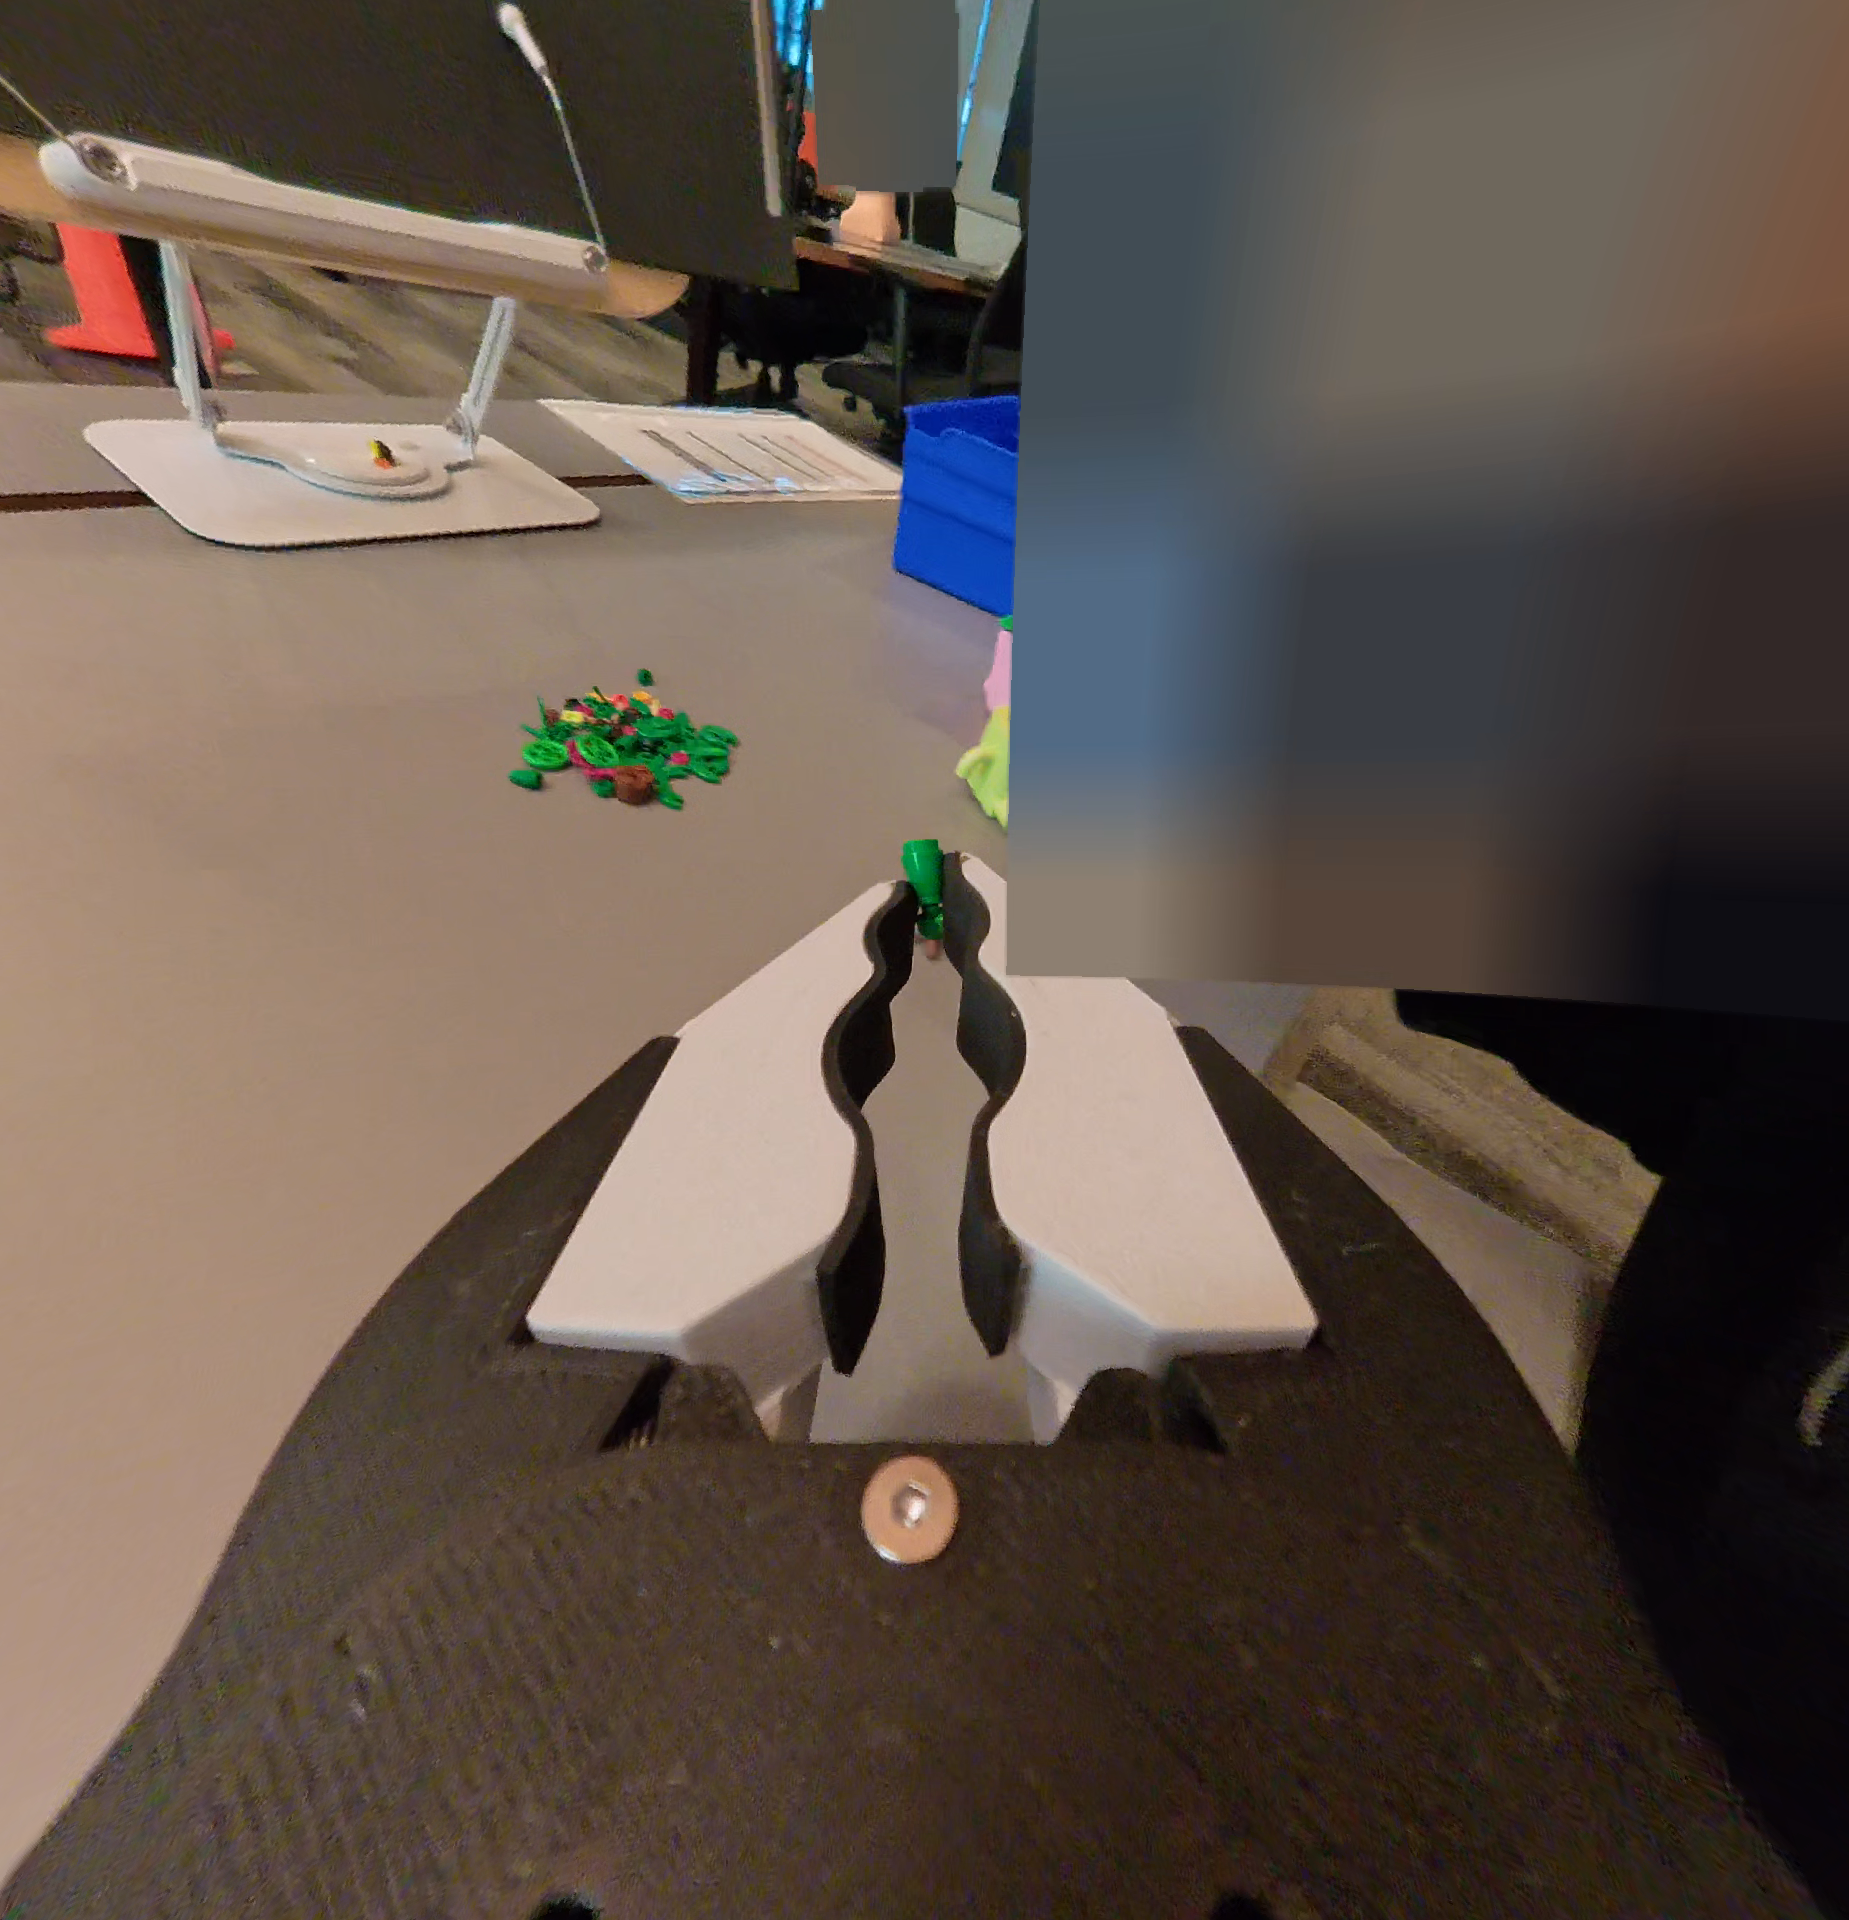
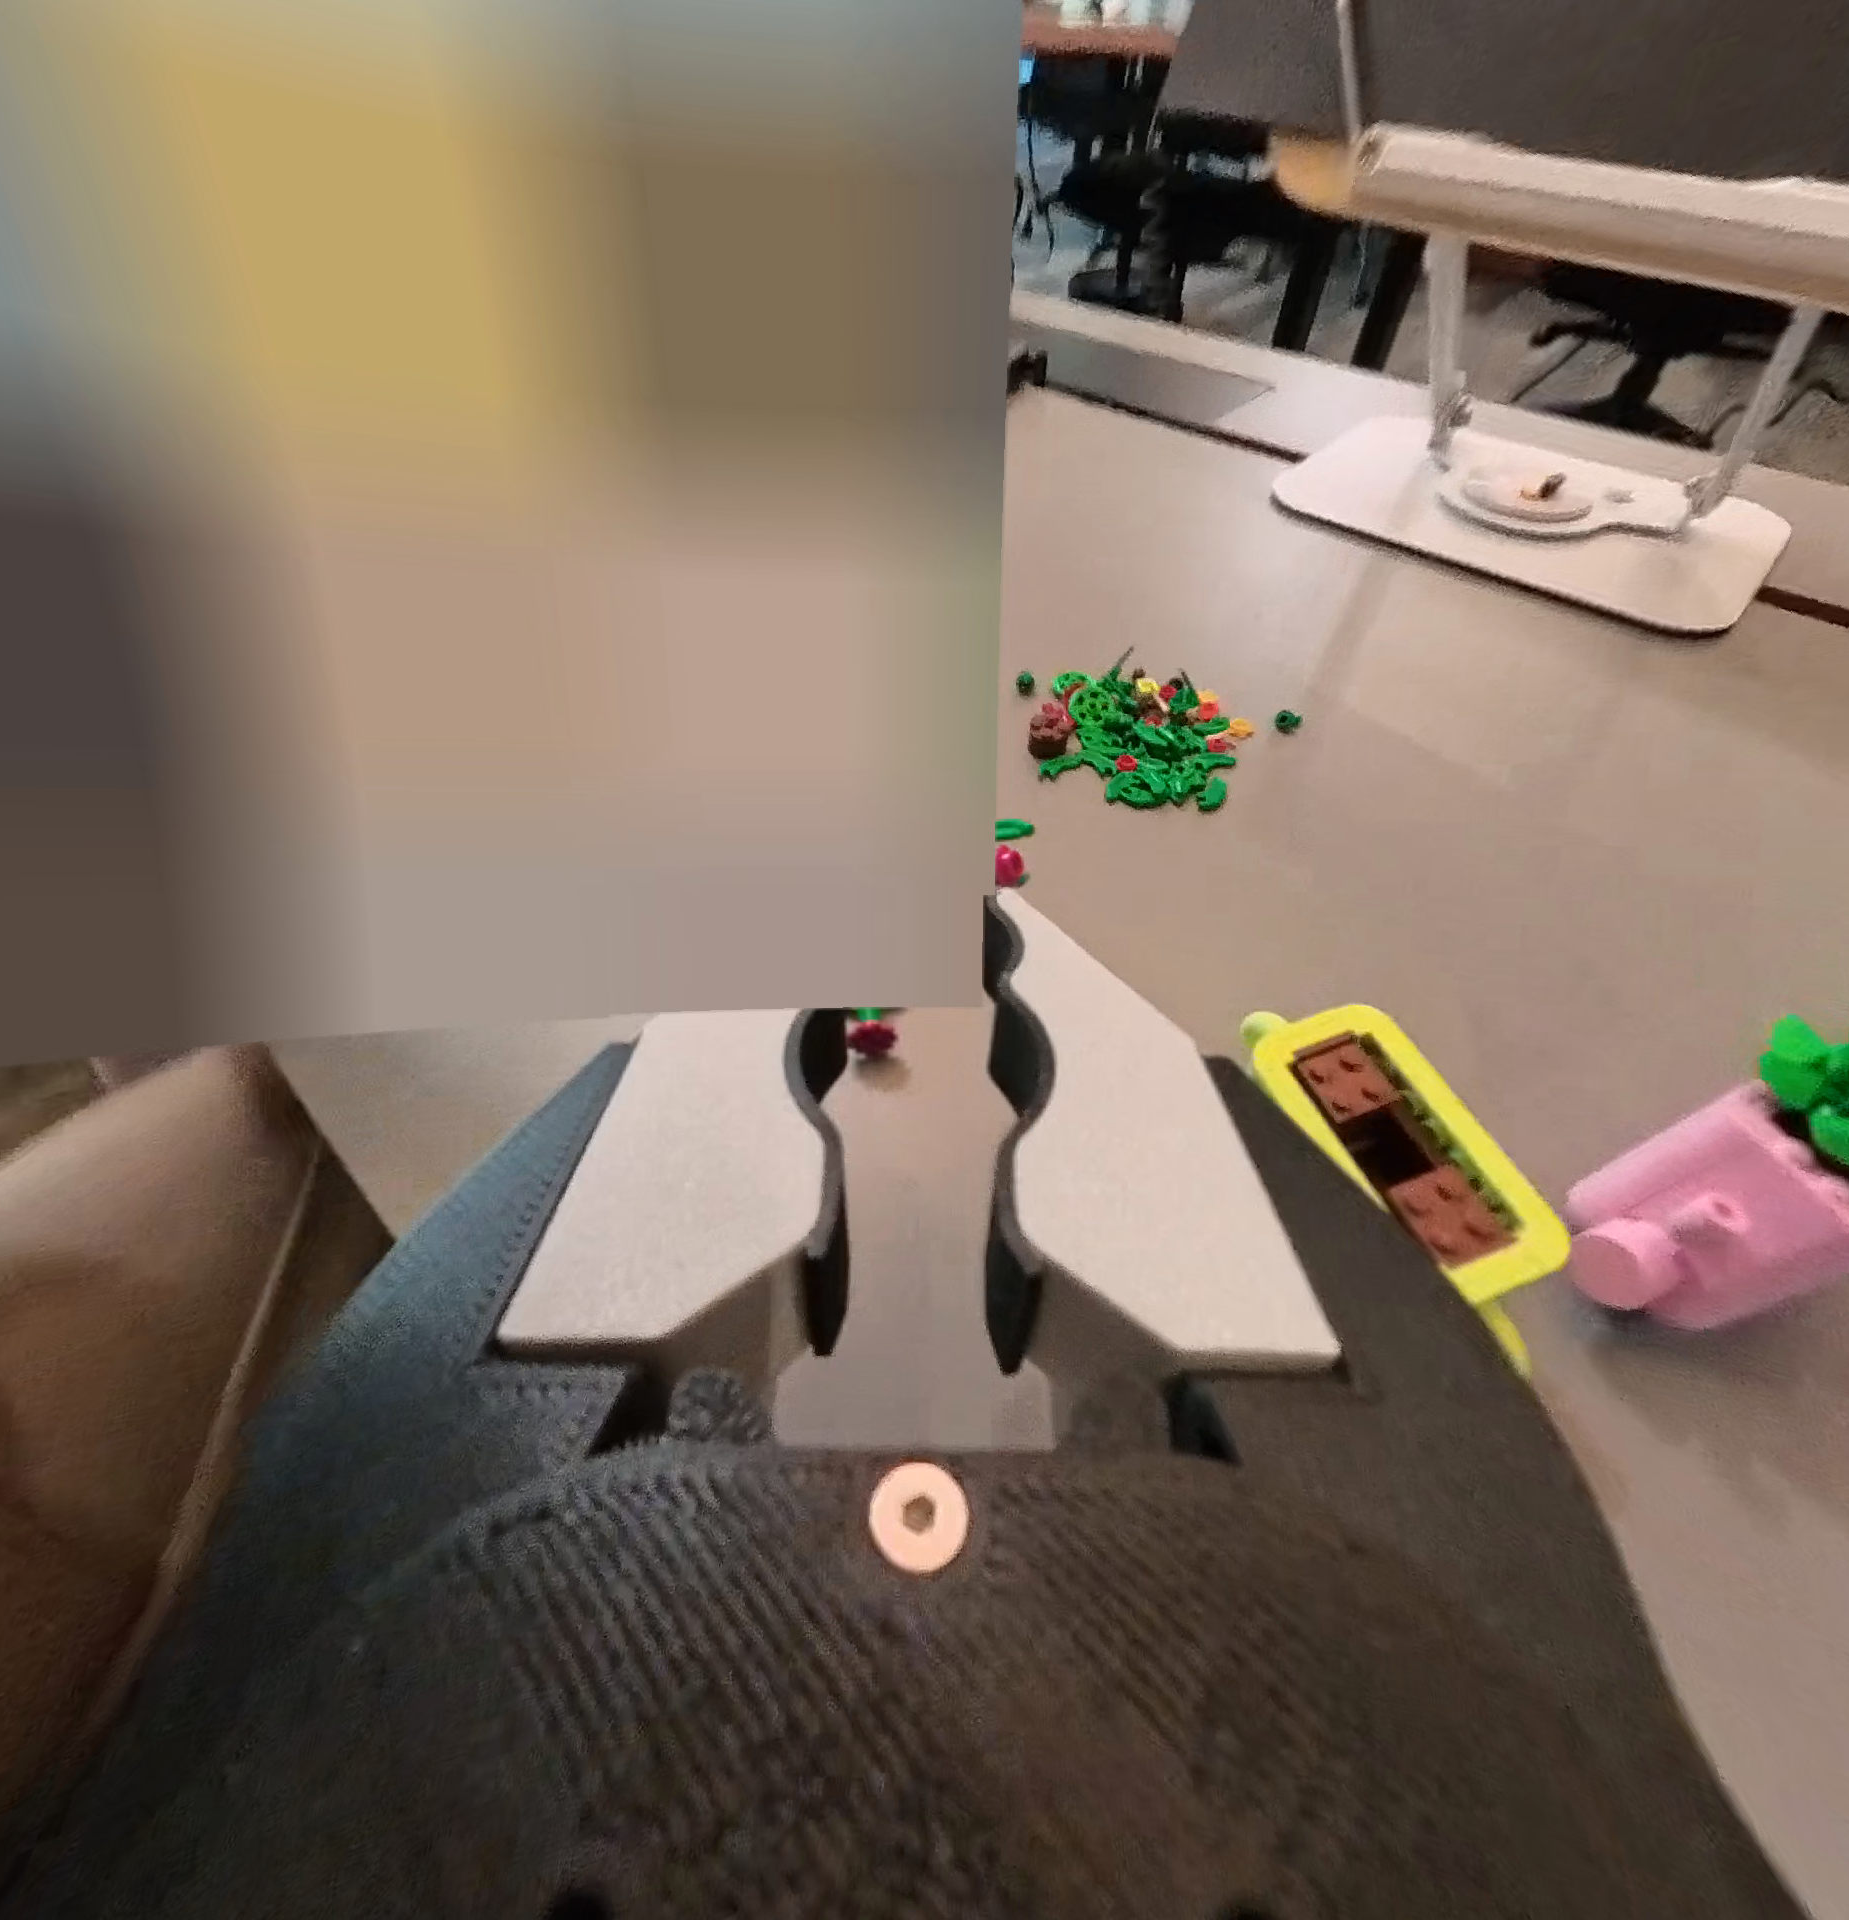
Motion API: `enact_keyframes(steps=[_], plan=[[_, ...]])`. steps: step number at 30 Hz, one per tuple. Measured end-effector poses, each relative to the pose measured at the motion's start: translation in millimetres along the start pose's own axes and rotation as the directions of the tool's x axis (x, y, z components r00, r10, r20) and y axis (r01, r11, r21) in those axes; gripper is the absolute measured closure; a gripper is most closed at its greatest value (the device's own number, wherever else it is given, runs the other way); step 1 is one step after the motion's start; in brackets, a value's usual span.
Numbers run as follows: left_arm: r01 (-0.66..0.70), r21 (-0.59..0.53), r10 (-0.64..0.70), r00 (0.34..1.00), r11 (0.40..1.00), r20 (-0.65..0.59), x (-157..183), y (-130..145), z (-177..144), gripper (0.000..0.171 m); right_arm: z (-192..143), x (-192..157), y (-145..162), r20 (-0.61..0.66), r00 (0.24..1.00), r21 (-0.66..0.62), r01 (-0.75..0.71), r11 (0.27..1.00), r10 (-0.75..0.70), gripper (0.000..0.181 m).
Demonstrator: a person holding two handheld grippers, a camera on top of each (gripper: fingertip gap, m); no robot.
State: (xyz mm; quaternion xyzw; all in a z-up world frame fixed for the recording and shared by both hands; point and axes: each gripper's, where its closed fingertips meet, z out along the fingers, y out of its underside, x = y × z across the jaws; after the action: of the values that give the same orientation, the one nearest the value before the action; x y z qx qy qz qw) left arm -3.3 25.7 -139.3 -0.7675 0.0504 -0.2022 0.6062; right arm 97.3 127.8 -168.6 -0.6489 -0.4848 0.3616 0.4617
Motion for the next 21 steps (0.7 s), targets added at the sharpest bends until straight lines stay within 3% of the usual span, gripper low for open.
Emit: enact_keyframes(steps=[1,5,12,17,21], plan=[[-0.003,-0.013,0.003,1.000,1.000,0.001,-5.1,-2.9,7.4,0.170,5.7,1.5,3.8,-0.002,1.000,-0.044,0.028,0.999,-0.028,0.161],[0.036,-0.025,-0.037,0.997,0.999,-0.067,-6.5,-20.0,38.3,0.170,18.3,-0.5,2.3,0.042,0.999,-0.143,0.003,0.990,0.003,0.160],[-0.065,-0.131,0.058,0.997,0.989,-0.058,-19.5,0.5,73.1,0.170,33.2,3.6,-29.1,0.101,0.995,-0.062,-0.011,0.998,0.017,0.161],[-0.113,-0.144,0.111,0.994,0.983,-0.017,-33.8,-4.2,87.9,0.169,44.1,9.1,-20.1,0.083,0.996,-0.075,-0.012,0.997,0.018,0.160],[-0.084,-0.187,0.080,0.996,0.979,-0.030,-55.7,14.2,107.6,0.169,63.5,25.1,-6.5,0.014,0.998,-0.111,0.058,0.992,-0.057,0.161]])
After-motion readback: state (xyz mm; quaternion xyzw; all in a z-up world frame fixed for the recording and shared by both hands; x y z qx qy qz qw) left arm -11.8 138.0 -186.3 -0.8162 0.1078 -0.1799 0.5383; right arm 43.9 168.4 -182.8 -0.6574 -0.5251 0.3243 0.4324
